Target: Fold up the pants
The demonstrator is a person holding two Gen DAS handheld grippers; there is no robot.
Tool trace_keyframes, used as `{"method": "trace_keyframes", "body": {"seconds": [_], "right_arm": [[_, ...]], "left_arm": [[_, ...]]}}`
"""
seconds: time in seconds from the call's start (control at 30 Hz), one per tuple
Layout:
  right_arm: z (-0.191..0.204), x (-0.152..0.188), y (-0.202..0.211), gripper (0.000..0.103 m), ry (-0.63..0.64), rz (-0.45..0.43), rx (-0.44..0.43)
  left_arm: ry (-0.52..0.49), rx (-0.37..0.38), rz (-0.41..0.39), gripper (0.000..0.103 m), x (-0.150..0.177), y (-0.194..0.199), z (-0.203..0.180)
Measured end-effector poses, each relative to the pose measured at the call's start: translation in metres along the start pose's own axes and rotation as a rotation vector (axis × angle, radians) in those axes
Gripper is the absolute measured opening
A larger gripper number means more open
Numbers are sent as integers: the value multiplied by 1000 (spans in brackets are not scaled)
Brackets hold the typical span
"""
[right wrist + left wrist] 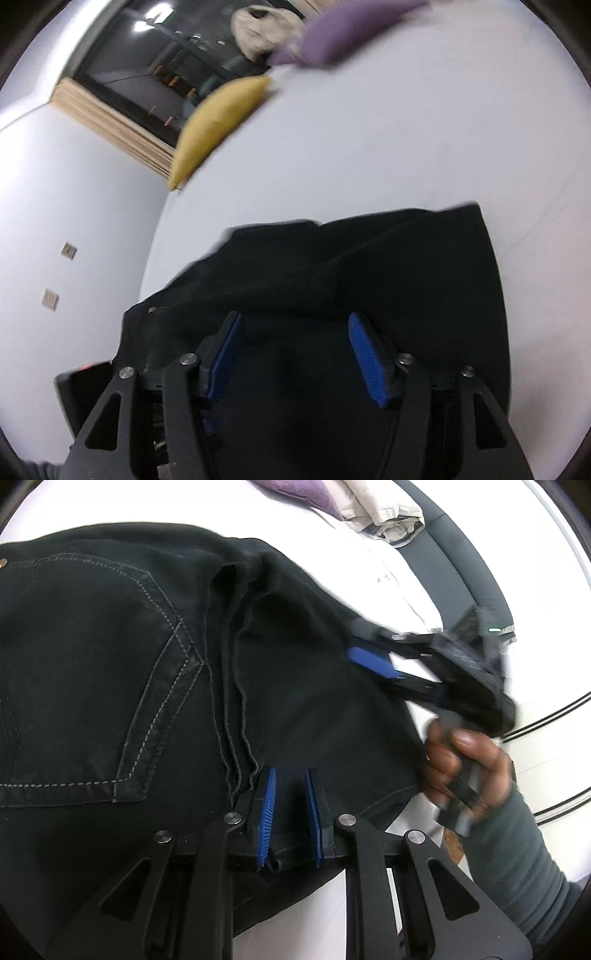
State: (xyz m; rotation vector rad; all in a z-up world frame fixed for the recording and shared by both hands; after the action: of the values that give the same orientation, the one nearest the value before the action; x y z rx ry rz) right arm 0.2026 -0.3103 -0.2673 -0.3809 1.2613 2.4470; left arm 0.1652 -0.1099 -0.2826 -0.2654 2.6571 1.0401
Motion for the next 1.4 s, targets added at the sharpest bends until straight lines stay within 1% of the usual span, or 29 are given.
{"method": "trace_keyframes", "body": {"seconds": [0.03,0.1,0.17,0.2,0.27,0.33,0.37,0.43,0.5,0.53,0.6,0.63,0.67,0.7,0.73,0.77,0.8,0.83,0.87,0.9,0.97,1.0,1.03,1.07,1.1,1.13,1.2,1.3,1.4], "right_arm": [[-5,-5,2,48,-26,-17,-8],[-7,-12,16,51,-59,-46,3],[-6,-17,37,69,-76,-130,-16],[-6,-22,44,73,-83,-165,-34],[-9,-20,37,82,-87,-162,-21],[-27,-17,14,79,-98,-100,56],[-33,-16,11,70,-98,-92,60],[-34,-16,25,68,-139,-101,76],[-24,-9,48,68,-162,-115,24],[-17,0,63,71,-146,-144,-16],[-12,27,79,89,-149,-188,-58],[-15,50,76,98,-165,-167,-60],[-21,68,67,96,-174,-126,-39],[-27,89,57,88,-150,-98,2],[-22,99,68,77,-69,-157,80],[-19,103,78,78,-63,-149,115],[-13,105,85,78,-107,-125,71],[-2,104,94,78,-158,-137,-52],[8,102,100,79,-149,-167,-100],[19,101,102,80,-106,-193,-106],[30,101,82,99,-38,-161,-83],[23,104,63,102,-56,-100,-52],[11,109,44,94,-84,-26,7],[10,108,45,92,-66,-52,59],[15,105,50,92,-66,-61,70],[23,102,56,91,-95,-60,36],[40,100,70,91,-106,-97,-97],[60,93,78,91,-55,-148,-110],[69,98,71,88,-63,-128,-138]], "left_arm": [[-5,-3,-1,16,0,0,0],[-18,-14,-6,16,3,-2,-2],[-25,-22,-13,16,5,-5,-6],[-26,-21,-15,16,7,-1,-1],[-21,-17,-19,16,9,0,0],[-16,-10,-21,16,11,-4,2],[-9,-5,-21,16,11,-4,3],[1,6,-21,16,9,0,8],[11,13,-26,16,8,3,12],[8,10,-28,16,7,8,14],[1,7,-32,16,8,7,16],[4,11,-35,16,8,7,17],[8,17,-38,16,8,8,17],[11,20,-42,16,9,9,18],[11,17,-49,16,10,12,17],[6,4,-62,16,11,18,16],[-5,-23,-86,16,12,28,15],[-19,-48,-119,16,13,41,12],[-22,-50,-154,16,14,55,10],[-19,-36,-192,16,14,71,8],[-10,-43,-272,17,20,106,10],[10,-65,-316,24,26,128,16],[32,-72,-346,39,32,143,22],[70,-72,-386,51,40,162,30],[115,-72,-437,73,51,182,40],[165,-82,-507,82,63,206,53],[273,-125,-613,85,89,243,85],[406,-131,-689,85,108,269,123],[447,-127,-705,85,109,272,143]]}}
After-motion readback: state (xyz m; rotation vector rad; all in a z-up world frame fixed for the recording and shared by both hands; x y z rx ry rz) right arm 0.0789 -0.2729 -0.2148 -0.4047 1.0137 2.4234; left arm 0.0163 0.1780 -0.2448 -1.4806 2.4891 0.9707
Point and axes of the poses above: each gripper's, at about its wrist camera, not at the fingertips, and y roughly against the way its jaws point, z to its left, x to its underside, the point moved 6 cm from there along -y, roughly the way its jaws point, and after that the axes turned 7 degrees about x, right-handed, at the moved point
